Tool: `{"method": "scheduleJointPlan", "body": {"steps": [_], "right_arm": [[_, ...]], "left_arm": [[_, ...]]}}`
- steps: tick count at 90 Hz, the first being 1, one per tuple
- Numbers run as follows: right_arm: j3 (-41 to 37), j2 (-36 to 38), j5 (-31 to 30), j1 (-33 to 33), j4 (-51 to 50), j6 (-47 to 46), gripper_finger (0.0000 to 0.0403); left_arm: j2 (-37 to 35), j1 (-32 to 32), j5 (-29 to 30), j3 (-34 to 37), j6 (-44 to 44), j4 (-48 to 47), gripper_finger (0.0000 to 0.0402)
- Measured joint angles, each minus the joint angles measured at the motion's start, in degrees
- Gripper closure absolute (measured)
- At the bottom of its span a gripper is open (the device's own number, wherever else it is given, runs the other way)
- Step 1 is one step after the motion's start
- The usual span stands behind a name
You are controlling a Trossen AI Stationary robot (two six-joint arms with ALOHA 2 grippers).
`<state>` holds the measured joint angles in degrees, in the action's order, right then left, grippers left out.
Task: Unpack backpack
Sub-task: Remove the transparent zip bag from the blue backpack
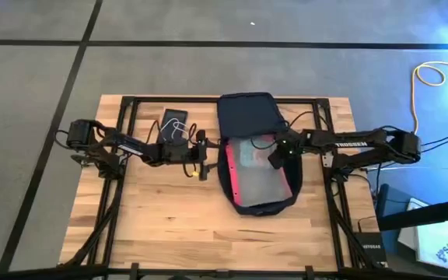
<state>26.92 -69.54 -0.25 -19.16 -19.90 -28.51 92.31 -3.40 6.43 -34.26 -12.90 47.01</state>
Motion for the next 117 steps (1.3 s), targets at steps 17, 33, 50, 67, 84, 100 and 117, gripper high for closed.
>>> {"method": "scheduleJointPlan", "body": {"steps": [17,33,50,67,84,100,117], "right_arm": [[0.0,0.0,-0.1,0.0,1.6,0.3,0.0397],[0.2,2.3,0.0,0.1,3.5,0.5,0.0402],[2.5,8.4,0.7,0.9,3.4,1.8,0.0402],[5.3,15.5,1.8,3.1,3.3,1.9,0.0403],[8.5,21.2,-0.2,5.6,3.2,4.1,0.0403],[13.3,24.1,-0.7,8.4,3.1,6.1,0.0403],[20.0,24.4,-2.1,11.3,3.7,7.9,0.0402]], "left_arm": [[0.0,0.0,0.0,0.0,0.5,0.0,0.0129],[0.0,0.0,0.0,0.0,0.7,0.0,0.0129],[0.0,0.0,0.2,0.0,1.1,-0.1,0.0129],[0.0,0.0,0.2,0.0,1.6,-0.1,0.0129],[0.0,-0.1,0.2,0.0,1.0,0.5,0.0129],[0.0,-0.6,0.4,0.0,1.7,0.4,0.0129],[0.0,-1.7,0.4,0.0,2.6,0.4,0.0129]]}}
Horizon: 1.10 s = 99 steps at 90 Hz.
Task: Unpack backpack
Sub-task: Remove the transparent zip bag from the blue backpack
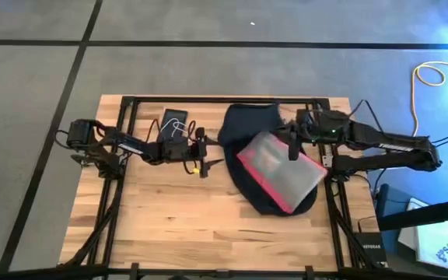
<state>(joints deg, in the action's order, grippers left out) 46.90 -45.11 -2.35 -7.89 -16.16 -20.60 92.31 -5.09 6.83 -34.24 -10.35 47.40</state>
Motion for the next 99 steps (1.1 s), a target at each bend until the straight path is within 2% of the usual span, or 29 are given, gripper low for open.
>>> {"method": "scheduleJointPlan", "body": {"steps": [18,35,53,66,75,86,99], "right_arm": [[3.3,-0.8,-0.3,1.3,-5.0,0.0,0.0403],[2.6,-0.9,-4.6,1.2,-10.3,-1.9,0.0403],[2.5,-1.3,-3.9,1.2,-15.1,-4.2,0.0403],[2.5,-4.3,-2.1,2.1,-20.7,-5.5,0.0403],[2.5,-7.6,-5.5,2.7,-26.7,-5.9,0.0400],[2.4,-13.0,-11.5,2.5,-36.2,-7.6,0.0381],[2.4,-19.1,-11.7,2.7,-39.4,-7.1,0.0322]], "left_arm": [[0.0,-0.3,0.0,0.0,0.9,0.0,0.0129],[0.0,-0.3,0.0,0.0,0.9,-0.3,0.0129],[0.0,-0.3,0.0,0.0,0.9,-0.3,0.0129],[0.0,-0.3,0.0,0.0,0.9,-0.3,0.0129],[0.0,-0.3,0.0,0.0,0.7,-0.2,0.0129],[0.0,-0.3,0.0,0.0,0.7,0.1,0.0129],[0.0,-0.3,0.0,0.0,0.4,-0.2,0.0129]]}}
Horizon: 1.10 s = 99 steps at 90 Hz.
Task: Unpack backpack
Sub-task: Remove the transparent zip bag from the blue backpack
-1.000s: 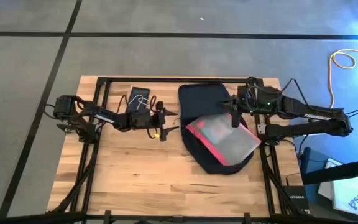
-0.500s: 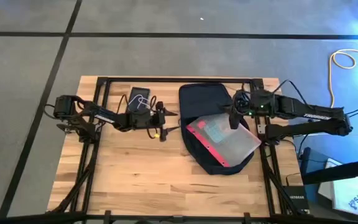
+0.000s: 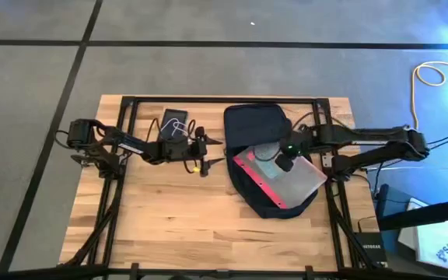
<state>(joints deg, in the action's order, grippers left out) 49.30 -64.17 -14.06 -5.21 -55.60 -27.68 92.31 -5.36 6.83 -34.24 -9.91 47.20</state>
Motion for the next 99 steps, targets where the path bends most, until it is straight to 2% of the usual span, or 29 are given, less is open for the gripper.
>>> {"method": "scheduleJointPlan", "body": {"steps": [12,26,33,38,48,68,99], "right_arm": [[0.0,-3.5,-0.3,-0.2,-1.7,0.9,0.0236],[-0.5,-6.8,1.1,-4.3,-5.1,-0.4,0.0137],[-1.6,-7.8,2.1,-7.0,-4.3,1.0,0.0102],[-2.4,-8.1,5.4,-9.4,-2.4,2.2,0.0086],[-4.4,-8.9,10.6,-13.8,0.2,5.5,0.0070],[-5.8,-8.8,13.0,-22.5,3.4,10.7,0.0065],[-13.7,-10.4,30.4,-30.7,13.4,16.5,0.0065]], "left_arm": [[0.0,0.0,0.0,0.0,-0.7,0.2,0.0129],[0.0,0.0,0.0,0.0,-0.6,0.2,0.0129],[0.0,0.0,0.0,0.0,-0.6,0.2,0.0129],[0.0,0.0,0.0,0.0,-0.6,0.2,0.0129],[0.0,0.0,0.0,0.0,-0.4,-0.2,0.0129],[0.0,0.1,0.0,0.0,-0.4,-0.4,0.0129],[2.0,0.1,0.0,0.0,0.2,-0.2,0.0129]]}}
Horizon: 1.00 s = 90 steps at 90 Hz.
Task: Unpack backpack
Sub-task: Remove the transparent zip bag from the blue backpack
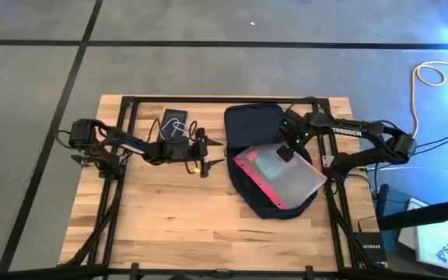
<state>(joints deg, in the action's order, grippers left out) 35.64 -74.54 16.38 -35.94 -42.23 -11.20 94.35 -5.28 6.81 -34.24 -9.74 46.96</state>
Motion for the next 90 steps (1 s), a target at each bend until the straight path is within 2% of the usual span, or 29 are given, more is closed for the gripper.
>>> {"method": "scheduleJointPlan", "body": {"steps": [14,39,57,66,75,90], "right_arm": [[-1.7,-0.1,11.7,-1.8,6.0,1.1,0.0065],[-2.6,-3.4,20.9,-1.8,7.3,-0.6,0.0065],[-2.6,-7.3,28.2,1.2,12.6,-1.0,0.0075],[-2.6,-8.5,31.6,1.6,16.6,-1.0,0.0092],[-2.6,-8.6,32.2,1.6,18.7,0.3,0.0120],[-2.6,-8.6,31.7,1.5,23.1,1.9,0.0200]], "left_arm": [[2.4,0.0,0.0,0.0,1.0,0.9,0.0129],[3.1,1.3,-1.1,0.0,-0.7,6.4,0.0129],[3.1,1.2,-1.1,0.0,-1.2,7.7,0.0129],[3.0,1.2,-1.1,0.0,-1.2,7.7,0.0129],[3.0,1.2,-1.1,0.0,-1.2,7.7,0.0129],[3.0,1.2,-1.1,0.0,-1.2,7.7,0.0129]]}}
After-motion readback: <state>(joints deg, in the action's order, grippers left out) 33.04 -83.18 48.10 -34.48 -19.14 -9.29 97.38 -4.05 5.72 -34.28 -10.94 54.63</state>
